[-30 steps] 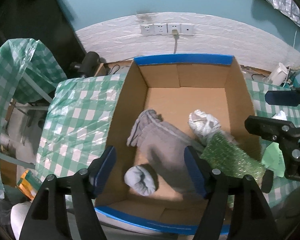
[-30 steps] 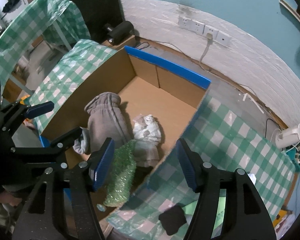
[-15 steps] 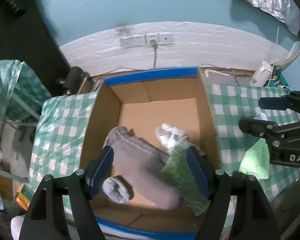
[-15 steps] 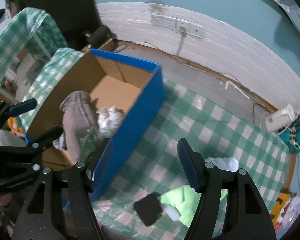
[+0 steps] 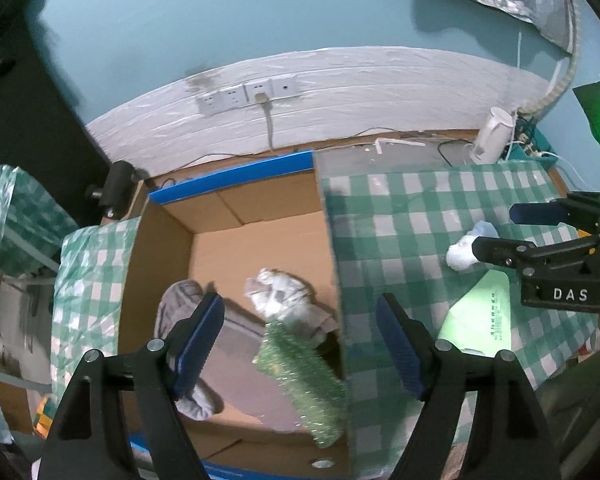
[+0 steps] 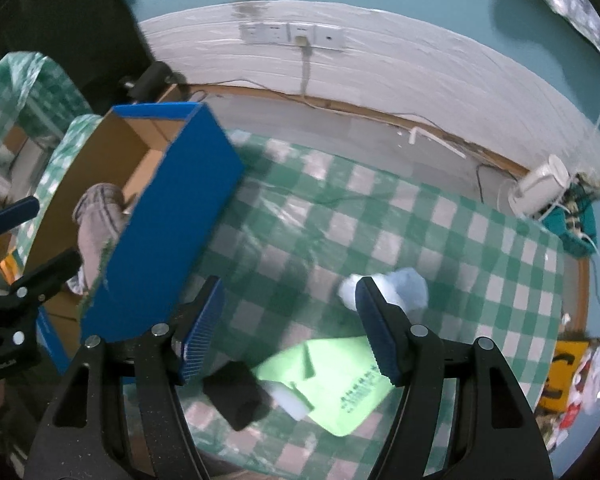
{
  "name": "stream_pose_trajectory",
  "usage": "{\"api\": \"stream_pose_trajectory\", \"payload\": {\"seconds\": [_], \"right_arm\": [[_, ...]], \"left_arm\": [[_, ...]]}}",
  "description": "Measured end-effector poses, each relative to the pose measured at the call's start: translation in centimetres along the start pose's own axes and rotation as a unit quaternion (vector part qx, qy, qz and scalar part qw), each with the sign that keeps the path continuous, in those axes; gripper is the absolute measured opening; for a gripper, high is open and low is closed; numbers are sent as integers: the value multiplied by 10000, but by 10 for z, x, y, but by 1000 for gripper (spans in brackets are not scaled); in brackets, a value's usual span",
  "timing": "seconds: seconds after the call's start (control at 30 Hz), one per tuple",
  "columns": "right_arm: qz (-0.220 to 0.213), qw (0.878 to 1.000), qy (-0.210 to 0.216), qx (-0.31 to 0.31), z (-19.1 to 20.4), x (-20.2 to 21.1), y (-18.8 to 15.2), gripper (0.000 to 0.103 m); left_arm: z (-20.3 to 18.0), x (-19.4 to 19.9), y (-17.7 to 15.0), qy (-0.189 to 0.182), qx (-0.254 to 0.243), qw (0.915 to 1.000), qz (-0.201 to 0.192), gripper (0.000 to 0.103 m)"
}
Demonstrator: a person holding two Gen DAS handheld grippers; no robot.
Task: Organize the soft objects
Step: 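Move both grippers back over the light green cloth on the table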
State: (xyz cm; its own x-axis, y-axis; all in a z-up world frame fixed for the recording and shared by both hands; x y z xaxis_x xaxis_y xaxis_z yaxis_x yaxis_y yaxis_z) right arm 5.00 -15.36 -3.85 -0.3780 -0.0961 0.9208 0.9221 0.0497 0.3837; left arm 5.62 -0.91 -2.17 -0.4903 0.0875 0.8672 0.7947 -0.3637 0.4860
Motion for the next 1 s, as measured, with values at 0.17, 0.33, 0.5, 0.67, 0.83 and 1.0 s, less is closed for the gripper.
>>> {"api": "stream_pose_trajectory", "payload": {"seconds": [0.17, 0.33, 0.5, 0.67, 0.83, 1.0], "right_arm": [[34, 9996, -67, -257, -27, -1, -11, 68], [117, 9989, -105, -436, -47, -5, -23, 68], [232, 9979, -143, -581, -64, -13, -36, 68], [373, 9965, -165, -726, -78, -23, -48, 68], [582, 9948, -170, -823, -85, -37, -61, 69], [910, 9927, -169, -776, -83, -58, -76, 69]], "left_arm": [[-23, -3, 5, -61, -177, 9998, 43, 80], [-50, -8, 5, -152, -409, 9990, 131, 80], [-79, -19, -3, -154, -708, 9969, 296, 81], [-99, -32, -12, -42, -945, 9944, 472, 81], [-110, -51, -25, -28, -947, 9922, 808, 81], [-119, -67, -36, 68, -957, 9902, 1013, 81]]}}
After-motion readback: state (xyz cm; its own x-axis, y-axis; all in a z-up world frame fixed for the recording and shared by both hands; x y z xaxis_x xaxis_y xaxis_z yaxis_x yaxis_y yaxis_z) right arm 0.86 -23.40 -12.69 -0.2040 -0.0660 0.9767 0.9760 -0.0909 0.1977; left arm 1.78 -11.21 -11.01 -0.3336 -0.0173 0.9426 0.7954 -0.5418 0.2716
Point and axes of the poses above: each gripper's, at about its wrist camera, not at the fingertips, and x roughly against the way its jaws point, z to its left, y to its top, the point moved 2 cm from there along -x, roughly the way its jaws point
